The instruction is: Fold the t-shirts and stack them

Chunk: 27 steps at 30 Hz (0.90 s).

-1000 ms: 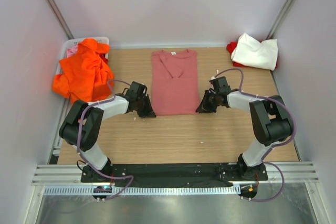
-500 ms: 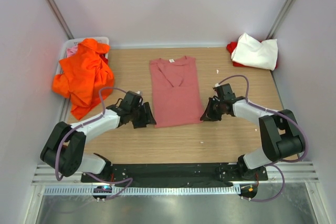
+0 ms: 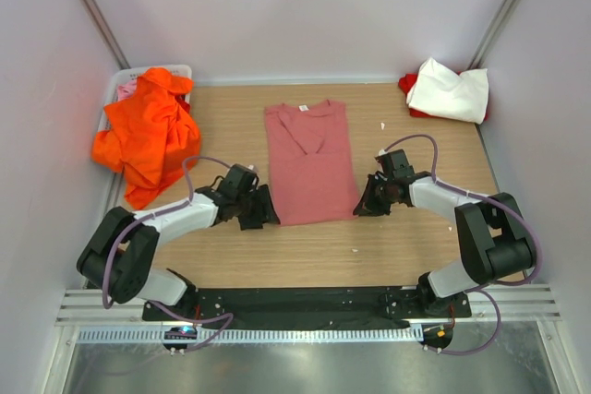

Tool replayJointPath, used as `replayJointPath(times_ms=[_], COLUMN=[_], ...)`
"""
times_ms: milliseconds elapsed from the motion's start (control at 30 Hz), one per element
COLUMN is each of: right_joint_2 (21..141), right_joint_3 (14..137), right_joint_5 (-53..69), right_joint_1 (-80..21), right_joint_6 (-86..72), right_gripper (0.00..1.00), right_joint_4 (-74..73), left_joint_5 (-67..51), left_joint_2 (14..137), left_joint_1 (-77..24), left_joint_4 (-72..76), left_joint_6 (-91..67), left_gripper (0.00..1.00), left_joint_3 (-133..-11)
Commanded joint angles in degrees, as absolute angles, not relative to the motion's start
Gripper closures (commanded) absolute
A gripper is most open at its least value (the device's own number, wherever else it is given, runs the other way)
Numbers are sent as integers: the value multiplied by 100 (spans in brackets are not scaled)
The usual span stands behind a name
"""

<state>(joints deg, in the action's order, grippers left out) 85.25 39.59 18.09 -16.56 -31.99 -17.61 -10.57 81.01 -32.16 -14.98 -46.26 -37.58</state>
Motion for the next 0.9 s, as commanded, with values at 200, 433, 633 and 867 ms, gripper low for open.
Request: replayJointPath(times_ms=[200, 433, 633, 867], right_joint_2=[8543, 8227, 7525, 6584], right_joint_3=[3903, 3815, 3674, 3656], right_joint_5=[1767, 1697, 1670, 1837], right_joint_1=[-1670, -1670, -1705, -1749], right_joint_6=[-3111, -3085, -3129, -3331], right_gripper=[99, 99, 98, 98], right_joint_4=[-1670, -1871, -2328, -2874], left_joint_5=[-1108, -1090, -835, -695], left_joint_2=[8745, 8299, 7779, 6989], left_joint_1=[-3603, -3656, -3761, -3885], left_joint_4=[-879, -1124, -1986, -2583], left_joint_6=[-4878, -4913, -4729, -4834], left_gripper=[74, 100, 100, 100], left_joint_3=[-3841, -3850, -4008, -4112])
